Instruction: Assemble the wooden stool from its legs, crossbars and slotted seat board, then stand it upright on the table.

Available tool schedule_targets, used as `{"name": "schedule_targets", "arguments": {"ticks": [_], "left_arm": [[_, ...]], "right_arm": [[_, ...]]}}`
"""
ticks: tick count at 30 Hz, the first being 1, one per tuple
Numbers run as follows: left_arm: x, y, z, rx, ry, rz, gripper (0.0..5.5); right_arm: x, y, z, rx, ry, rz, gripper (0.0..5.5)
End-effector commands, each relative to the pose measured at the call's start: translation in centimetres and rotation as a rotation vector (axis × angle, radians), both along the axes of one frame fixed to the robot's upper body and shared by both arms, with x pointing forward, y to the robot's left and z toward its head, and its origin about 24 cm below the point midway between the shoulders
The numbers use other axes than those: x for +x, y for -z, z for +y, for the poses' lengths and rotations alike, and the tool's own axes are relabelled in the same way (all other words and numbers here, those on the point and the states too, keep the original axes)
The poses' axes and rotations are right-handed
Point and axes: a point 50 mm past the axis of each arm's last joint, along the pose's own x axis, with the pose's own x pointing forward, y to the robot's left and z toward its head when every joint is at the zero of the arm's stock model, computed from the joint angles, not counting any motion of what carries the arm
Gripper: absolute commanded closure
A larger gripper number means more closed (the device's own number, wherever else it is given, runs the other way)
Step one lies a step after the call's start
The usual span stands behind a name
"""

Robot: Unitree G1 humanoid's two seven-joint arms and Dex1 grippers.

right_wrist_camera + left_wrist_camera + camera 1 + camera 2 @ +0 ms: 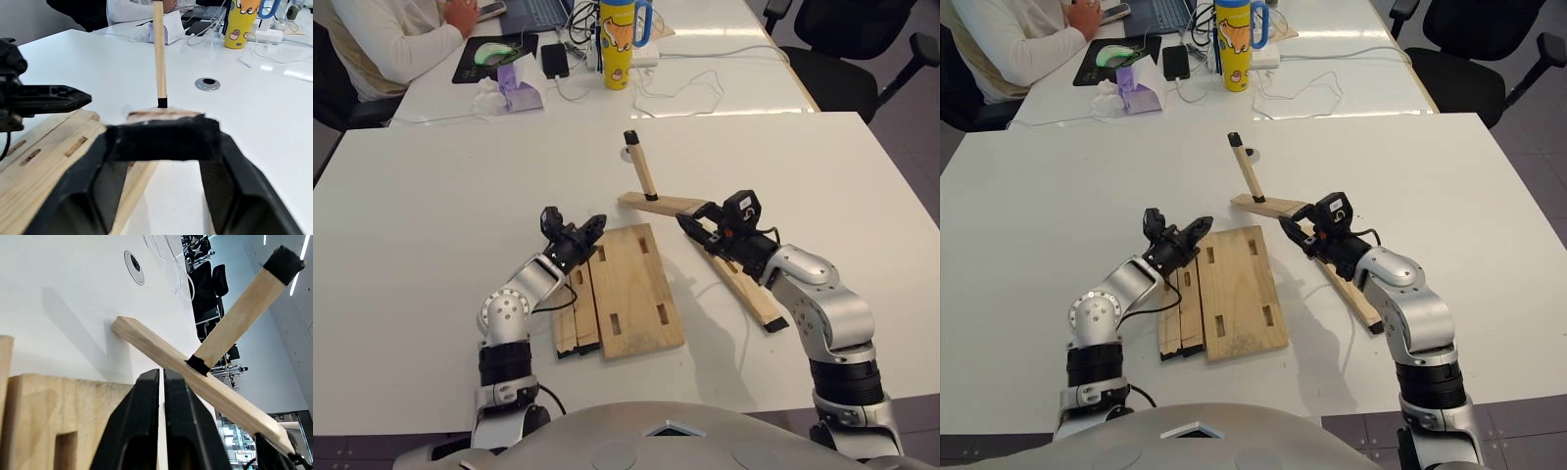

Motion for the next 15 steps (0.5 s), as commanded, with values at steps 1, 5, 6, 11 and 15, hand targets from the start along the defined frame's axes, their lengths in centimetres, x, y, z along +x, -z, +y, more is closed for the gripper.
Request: {"name": "schedule_targets", "arguments": {"ticks": [1, 5, 6, 11, 15], "left_arm": [[1.8, -1.6, -4.9, -0.24, 0.002, 0.015, 4.75], [2.5, -1.8, -6.1, -0.28, 0.009, 0.042, 4.18], [2.5, -1.8, -6.1, -0.283, 0.005, 0.049, 4.07], [1.7, -2.0, -4.9, -0.271, -0.026, 0.055, 4.01], [1.3, -1.1, -4.5, -0.176, -0.012, 0.075, 4.01]], "right_arm": [[0.1, -0.6, 0.1, -0.033, -0.054, -0.055, 3.44], [-0.1, -0.7, 0.4, -0.027, -0.082, -0.075, 3.44], [-0.1, -0.7, 0.4, -0.031, -0.086, -0.082, 3.44], [0.0, -0.9, 0.6, -0.024, -0.081, -0.108, 3.44], [0.0, -0.9, 0.8, -0.018, -0.077, -0.118, 3.44]]}}
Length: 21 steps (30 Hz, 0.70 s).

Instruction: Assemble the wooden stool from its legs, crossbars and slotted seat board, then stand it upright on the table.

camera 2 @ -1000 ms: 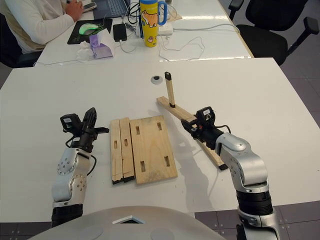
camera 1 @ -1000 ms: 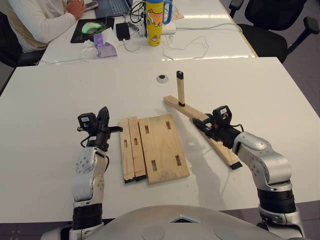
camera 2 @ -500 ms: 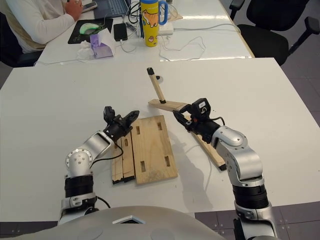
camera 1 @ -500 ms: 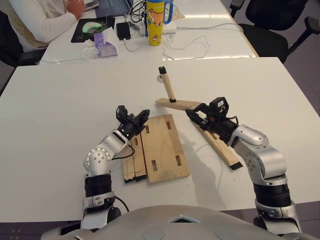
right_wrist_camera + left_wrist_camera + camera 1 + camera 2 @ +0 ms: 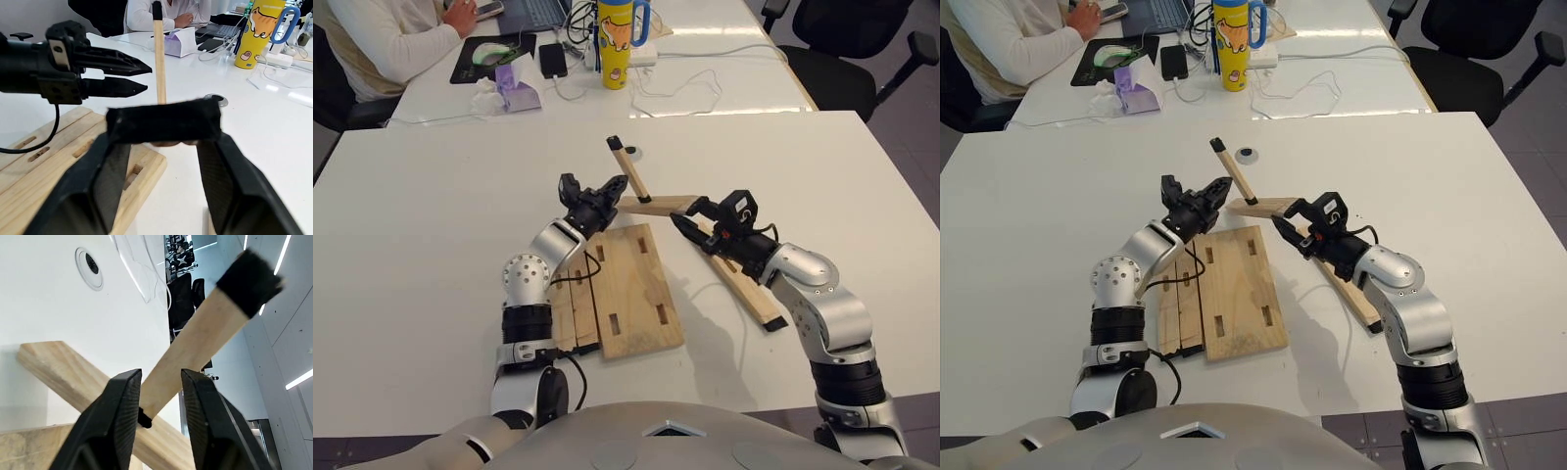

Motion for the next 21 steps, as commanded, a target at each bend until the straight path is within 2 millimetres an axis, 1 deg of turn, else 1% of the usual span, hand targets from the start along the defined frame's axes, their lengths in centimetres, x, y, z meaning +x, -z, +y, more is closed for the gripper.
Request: {"name": "schedule_targets", "arguments": {"ticks": [1, 6, 11, 13, 15, 17, 19, 21], "left_arm": [[-1.6, 2.1, -1.9, 0.0, 0.024, 0.086, 4.01], [-1.5, 1.8, -1.7, 0.086, 0.035, 0.037, 4.01], [-2.4, 2.3, -0.5, 0.118, 0.011, 0.038, 3.26], [-3.1, 2.8, 0.1, 0.122, 0.001, 0.057, 2.96], [-3.8, 3.5, 0.5, 0.134, -0.005, 0.08, 2.63], [-4.1, 3.8, 0.7, 0.142, -0.013, 0.088, 2.47], [-4.2, 3.7, 0.9, 0.145, -0.027, 0.085, 2.46], [-4.1, 3.6, 0.8, 0.144, -0.038, 0.079, 2.46]], "right_arm": [[0.1, -0.3, 0.5, 0.008, -0.009, -0.033, 3.44], [0.2, -0.5, 0.7, 0.012, -0.013, -0.044, 3.44], [0.7, -0.6, 0.5, 0.03, 0.023, -0.039, 3.44], [1.0, -0.6, 0.3, 0.067, 0.052, -0.006, 3.44], [1.0, -0.6, 0.3, 0.069, 0.037, 0.033, 3.44], [0.6, -0.1, 0.0, -0.013, -0.021, 0.092, 3.44], [0.1, 0.9, -0.8, -0.117, -0.059, 0.171, 3.44], [-0.1, 2.0, -2.0, -0.206, -0.059, 0.231, 3.44]]}}
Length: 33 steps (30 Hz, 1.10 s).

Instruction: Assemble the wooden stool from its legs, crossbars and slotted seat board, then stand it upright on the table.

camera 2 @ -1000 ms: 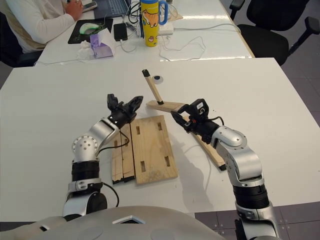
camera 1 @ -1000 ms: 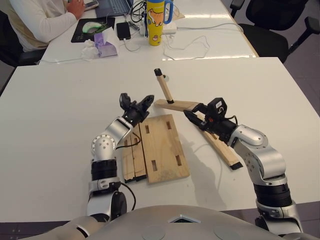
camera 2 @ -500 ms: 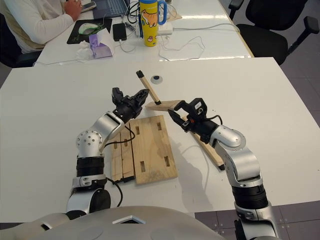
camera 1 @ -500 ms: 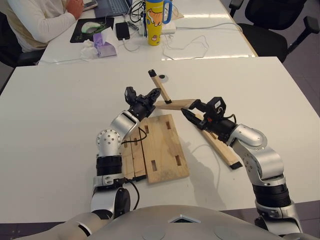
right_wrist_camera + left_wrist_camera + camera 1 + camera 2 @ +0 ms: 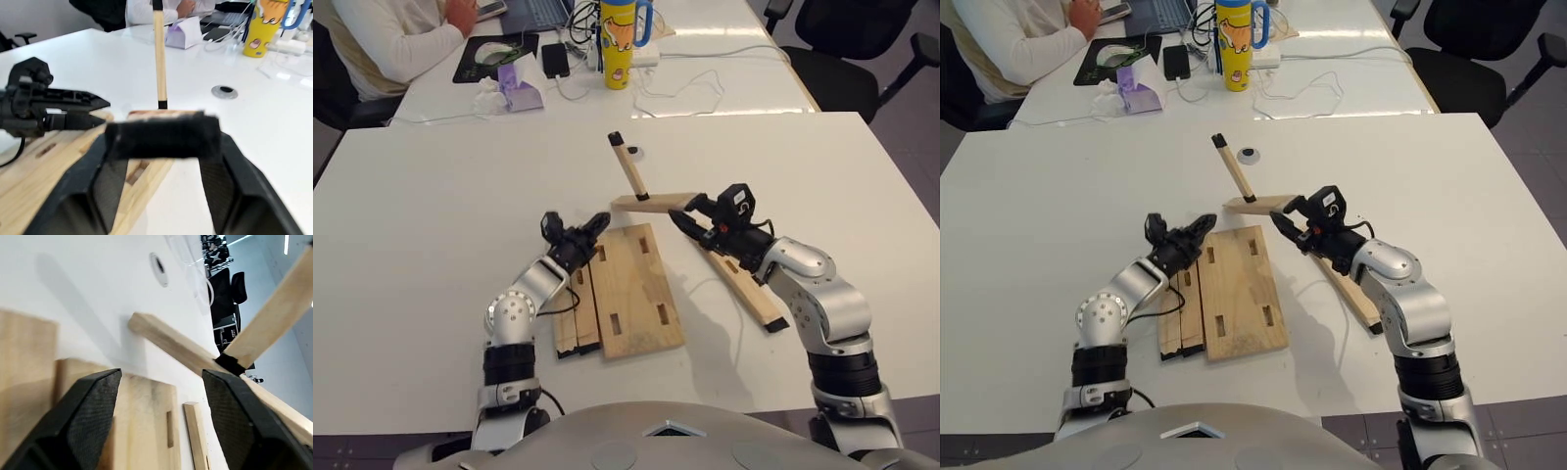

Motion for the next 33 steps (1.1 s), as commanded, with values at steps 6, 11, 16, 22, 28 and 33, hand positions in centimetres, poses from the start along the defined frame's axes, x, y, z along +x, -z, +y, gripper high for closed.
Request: {"name": "schedule_targets", "arguments": {"ticks": [6, 11, 16, 22, 28, 33], "left_arm": [[0.5, -1.3, -2.1, -0.057, -0.021, -0.051, 2.46], [0.7, -1.4, -2.0, -0.055, -0.031, -0.058, 2.46], [0.8, -1.5, -2.0, -0.052, -0.035, -0.065, 2.46], [0.7, -1.5, -1.9, -0.051, -0.047, -0.066, 2.46], [0.8, -1.5, -1.8, -0.051, -0.052, -0.067, 2.46], [0.7, -1.4, -1.9, -0.051, -0.049, -0.063, 2.46]], "right_arm": [[-0.7, 3.3, -3.4, -0.279, -0.018, 0.19, 3.44], [-0.7, 3.2, -2.7, -0.233, -0.051, 0.184, 3.44], [-1.4, 3.7, -2.3, -0.23, -0.094, 0.232, 3.44], [-0.8, 3.1, -2.4, -0.118, -0.042, 0.226, 3.44], [-0.1, 2.3, -2.2, -0.053, -0.014, 0.193, 3.44], [0.0, 1.8, -1.8, -0.006, -0.022, 0.174, 3.44]]}}
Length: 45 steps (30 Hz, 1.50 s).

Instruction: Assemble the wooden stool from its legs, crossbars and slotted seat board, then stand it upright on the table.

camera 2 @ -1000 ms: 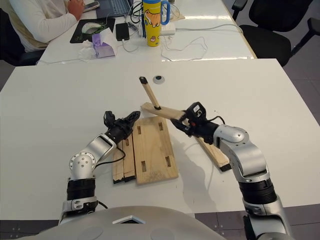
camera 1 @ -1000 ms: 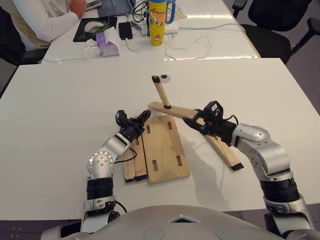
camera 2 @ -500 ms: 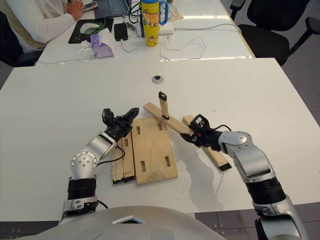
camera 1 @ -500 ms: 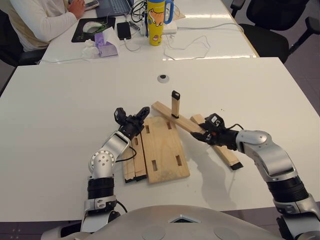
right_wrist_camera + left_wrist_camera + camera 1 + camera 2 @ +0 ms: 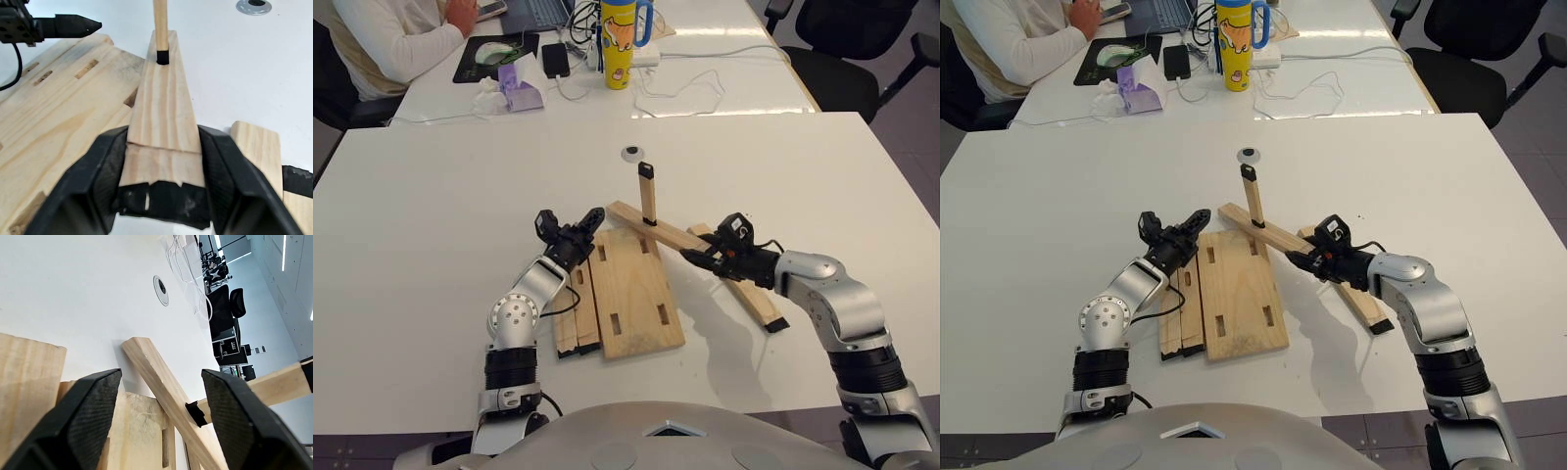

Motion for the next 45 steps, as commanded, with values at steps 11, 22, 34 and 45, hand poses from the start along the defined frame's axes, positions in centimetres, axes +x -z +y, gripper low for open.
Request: {"name": "schedule_targets", "arguments": {"ticks": [11, 22, 34, 45], "left_arm": [[0.2, -0.7, -2.2, -0.08, 0.019, -0.007, 2.46], [-0.3, -0.5, -3.4, -0.218, 0.068, 0.038, 2.46], [-1.2, -0.8, -4.0, -0.249, 0.121, 0.024, 2.46], [0.8, -2.5, -2.6, -0.344, -0.018, -0.066, 2.46]], "right_arm": [[1.1, -2.9, 1.2, 0.196, 0.015, -0.136, 3.44], [1.1, -4.6, 2.2, 0.319, -0.012, -0.213, 3.44], [3.5, -8.3, 4.4, 0.539, 0.085, -0.355, 3.44], [4.1, -10.7, 6.2, 0.619, 0.032, -0.413, 3.44]]}}
